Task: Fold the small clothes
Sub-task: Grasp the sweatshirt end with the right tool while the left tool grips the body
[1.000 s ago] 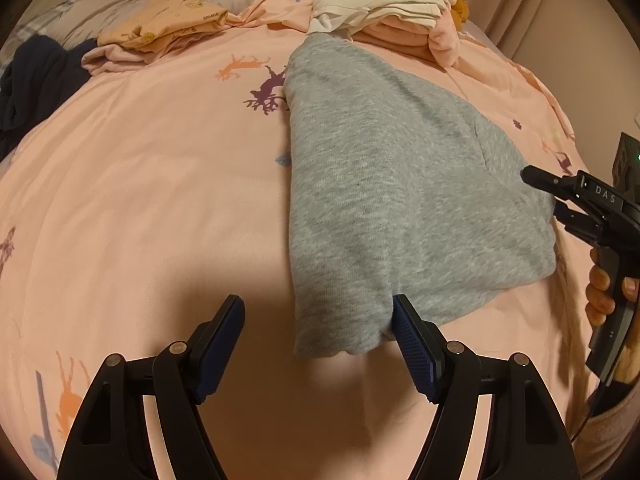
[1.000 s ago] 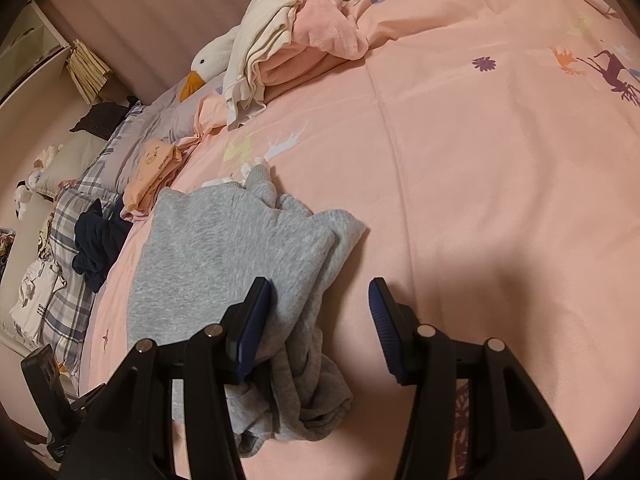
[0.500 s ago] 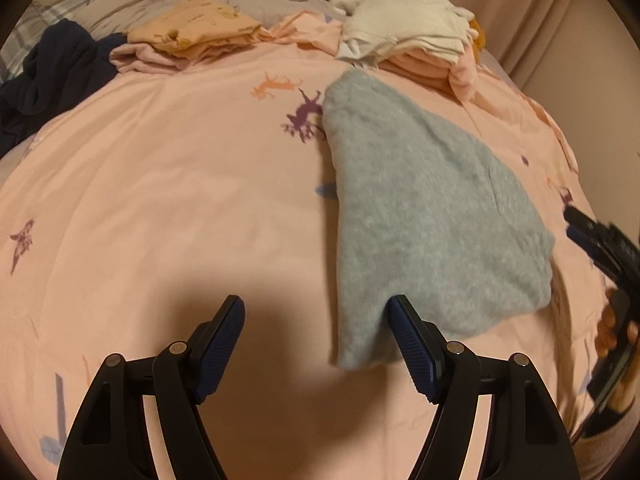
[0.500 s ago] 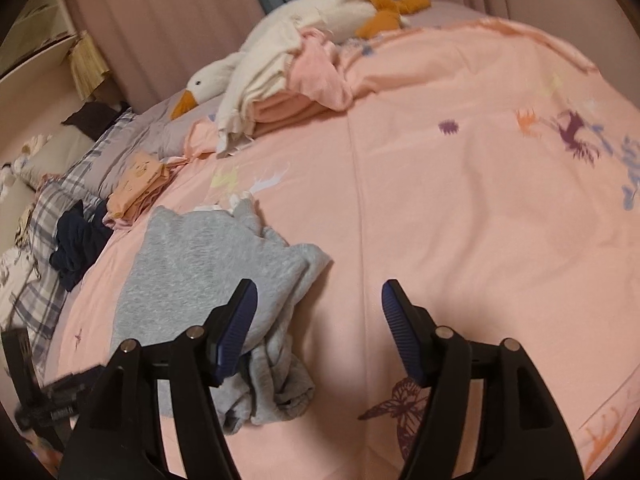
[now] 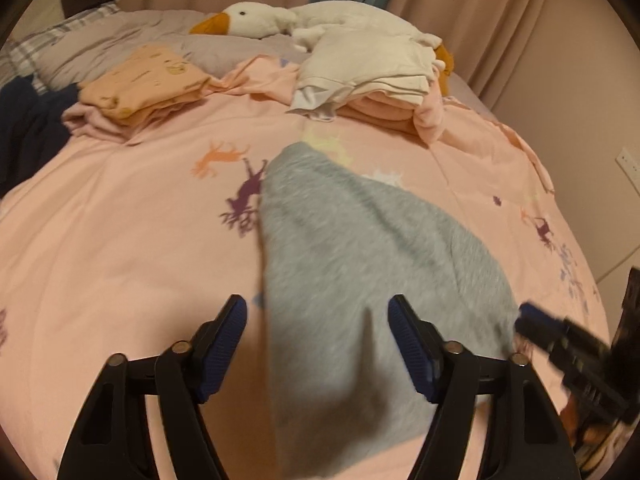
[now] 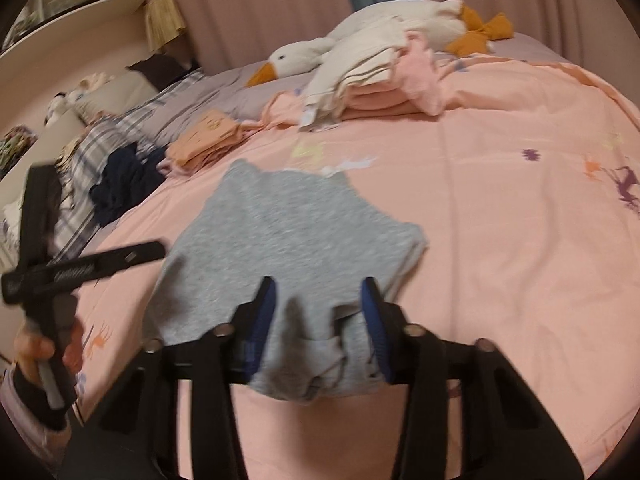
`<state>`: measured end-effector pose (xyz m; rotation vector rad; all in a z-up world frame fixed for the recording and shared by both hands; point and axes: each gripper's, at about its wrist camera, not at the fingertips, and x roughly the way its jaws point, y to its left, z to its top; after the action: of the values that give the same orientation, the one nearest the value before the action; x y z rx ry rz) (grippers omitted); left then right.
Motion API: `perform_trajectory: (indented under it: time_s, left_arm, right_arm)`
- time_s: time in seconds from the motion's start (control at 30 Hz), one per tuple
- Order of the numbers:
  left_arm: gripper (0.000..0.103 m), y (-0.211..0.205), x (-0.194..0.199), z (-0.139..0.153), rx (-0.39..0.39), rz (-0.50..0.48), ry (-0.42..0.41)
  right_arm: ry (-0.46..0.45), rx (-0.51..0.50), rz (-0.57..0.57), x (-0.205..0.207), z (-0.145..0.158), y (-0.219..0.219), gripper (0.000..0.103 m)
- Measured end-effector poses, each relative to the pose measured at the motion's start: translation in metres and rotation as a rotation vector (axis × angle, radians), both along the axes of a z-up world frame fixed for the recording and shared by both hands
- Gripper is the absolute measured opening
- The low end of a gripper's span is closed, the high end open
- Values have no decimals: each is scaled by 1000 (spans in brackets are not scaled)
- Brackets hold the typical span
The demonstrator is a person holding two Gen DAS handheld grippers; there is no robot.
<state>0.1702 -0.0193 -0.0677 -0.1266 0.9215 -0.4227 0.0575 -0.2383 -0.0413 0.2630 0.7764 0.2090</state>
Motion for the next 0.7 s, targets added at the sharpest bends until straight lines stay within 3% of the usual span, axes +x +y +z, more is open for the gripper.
perform_trajectory:
  time_s: [0.07, 0.4, 0.7]
  left_arm:
    - [55, -8, 9, -4, 10, -14, 10]
    - [55, -28, 31, -20, 122, -23, -6]
    - [55, -35, 42, -28, 145, -46, 0]
  right_arm:
    - [0, 6, 20, 0, -3, 6, 32]
    - [84, -25, 36, 5, -29, 8, 25]
    - [121, -13, 39, 5, -43, 6, 23]
